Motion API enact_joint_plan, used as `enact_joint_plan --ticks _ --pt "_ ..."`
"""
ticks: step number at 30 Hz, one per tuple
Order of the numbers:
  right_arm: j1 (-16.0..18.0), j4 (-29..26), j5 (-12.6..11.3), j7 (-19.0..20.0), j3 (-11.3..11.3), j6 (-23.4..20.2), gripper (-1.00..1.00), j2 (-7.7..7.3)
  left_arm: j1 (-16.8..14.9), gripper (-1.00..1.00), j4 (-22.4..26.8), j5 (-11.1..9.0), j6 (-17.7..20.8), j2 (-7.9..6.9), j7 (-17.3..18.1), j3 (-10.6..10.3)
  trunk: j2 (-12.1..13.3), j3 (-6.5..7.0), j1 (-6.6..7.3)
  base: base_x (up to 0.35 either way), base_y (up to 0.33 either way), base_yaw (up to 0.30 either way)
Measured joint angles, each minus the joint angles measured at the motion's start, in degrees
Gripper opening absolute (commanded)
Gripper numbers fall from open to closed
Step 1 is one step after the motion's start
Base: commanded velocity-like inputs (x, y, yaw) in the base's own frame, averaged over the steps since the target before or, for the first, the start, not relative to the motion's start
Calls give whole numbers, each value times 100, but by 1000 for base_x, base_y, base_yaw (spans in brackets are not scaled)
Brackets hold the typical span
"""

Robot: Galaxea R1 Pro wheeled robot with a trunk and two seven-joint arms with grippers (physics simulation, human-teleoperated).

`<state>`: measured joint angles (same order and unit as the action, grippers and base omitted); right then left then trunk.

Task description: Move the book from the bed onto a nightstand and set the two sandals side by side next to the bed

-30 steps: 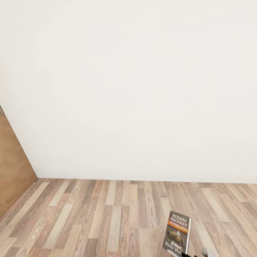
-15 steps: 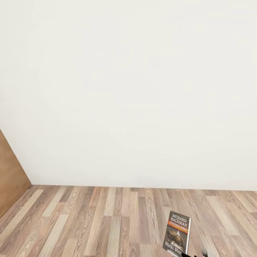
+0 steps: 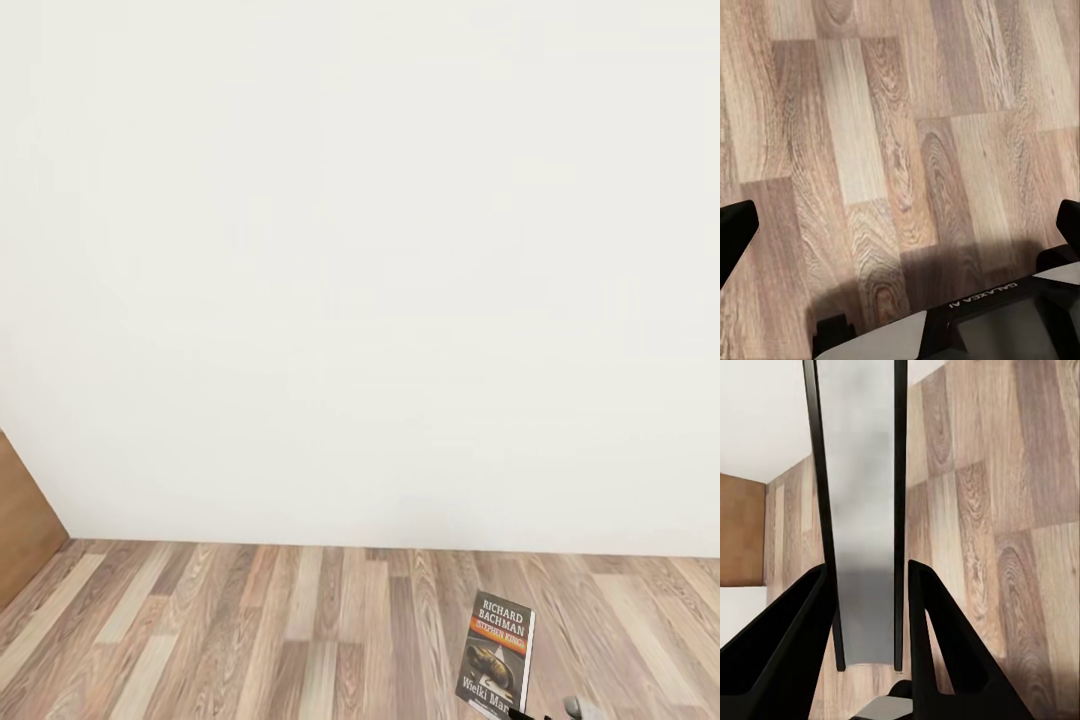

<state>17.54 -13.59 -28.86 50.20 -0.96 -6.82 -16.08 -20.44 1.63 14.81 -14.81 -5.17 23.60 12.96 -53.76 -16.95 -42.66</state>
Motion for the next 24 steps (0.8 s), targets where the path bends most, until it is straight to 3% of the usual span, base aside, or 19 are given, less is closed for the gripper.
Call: enact_joint_plan --ticks 24 --pt "0 0 0 1 0 0 -100 0 0 100 2 0 0 0 0 0 0 0 0 327 0 0"
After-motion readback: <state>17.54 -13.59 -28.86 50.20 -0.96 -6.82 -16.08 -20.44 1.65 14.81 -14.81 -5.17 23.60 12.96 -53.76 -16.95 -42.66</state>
